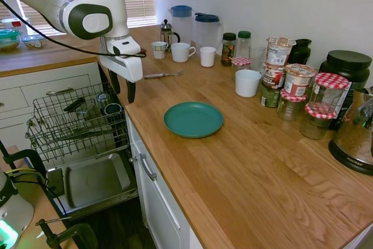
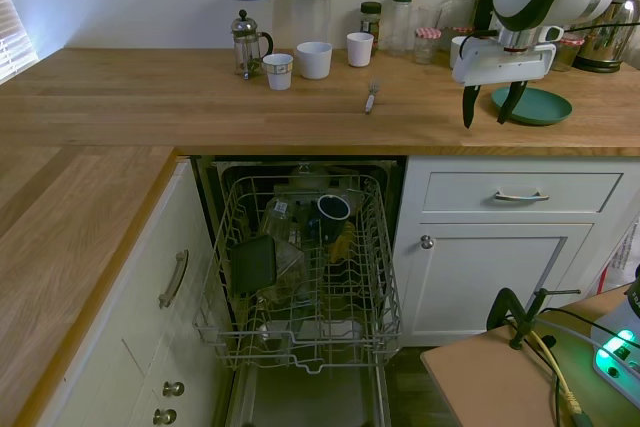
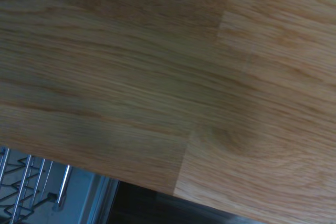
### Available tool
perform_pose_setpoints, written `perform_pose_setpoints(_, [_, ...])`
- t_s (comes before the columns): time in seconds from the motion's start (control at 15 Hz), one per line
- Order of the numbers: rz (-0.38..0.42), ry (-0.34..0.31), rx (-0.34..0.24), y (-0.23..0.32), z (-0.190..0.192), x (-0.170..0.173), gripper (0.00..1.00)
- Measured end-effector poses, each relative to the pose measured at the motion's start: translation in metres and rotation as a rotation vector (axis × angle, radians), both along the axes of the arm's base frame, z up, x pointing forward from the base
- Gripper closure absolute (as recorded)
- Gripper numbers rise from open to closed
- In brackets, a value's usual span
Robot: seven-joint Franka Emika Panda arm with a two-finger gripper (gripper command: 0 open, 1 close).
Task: Put the fork in the dishwasher
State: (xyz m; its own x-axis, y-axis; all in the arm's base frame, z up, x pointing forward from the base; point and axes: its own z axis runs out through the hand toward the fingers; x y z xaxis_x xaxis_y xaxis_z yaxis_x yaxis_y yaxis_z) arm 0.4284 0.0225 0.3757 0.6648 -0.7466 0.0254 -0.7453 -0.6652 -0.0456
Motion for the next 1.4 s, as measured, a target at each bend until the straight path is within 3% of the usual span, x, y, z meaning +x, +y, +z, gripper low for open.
perform_pose_setpoints(0.4, [-0.042, -0.036, 0.012, 0.013, 0.017, 0.013, 0.00])
perform_pose_setpoints(0.6, [-0.141, -0.064, 0.047, 0.046, 0.033, 0.041, 0.00])
perform_pose_setpoints(0.87, [-0.321, -0.126, 0.096, 0.076, 0.040, 0.104, 0.00])
perform_pose_setpoints(1.13, [-0.442, -0.164, 0.031, 0.117, 0.020, 0.165, 0.00])
perform_pose_setpoints(1.4, [-0.480, -0.144, 0.006, 0.130, 0.012, 0.215, 0.00])
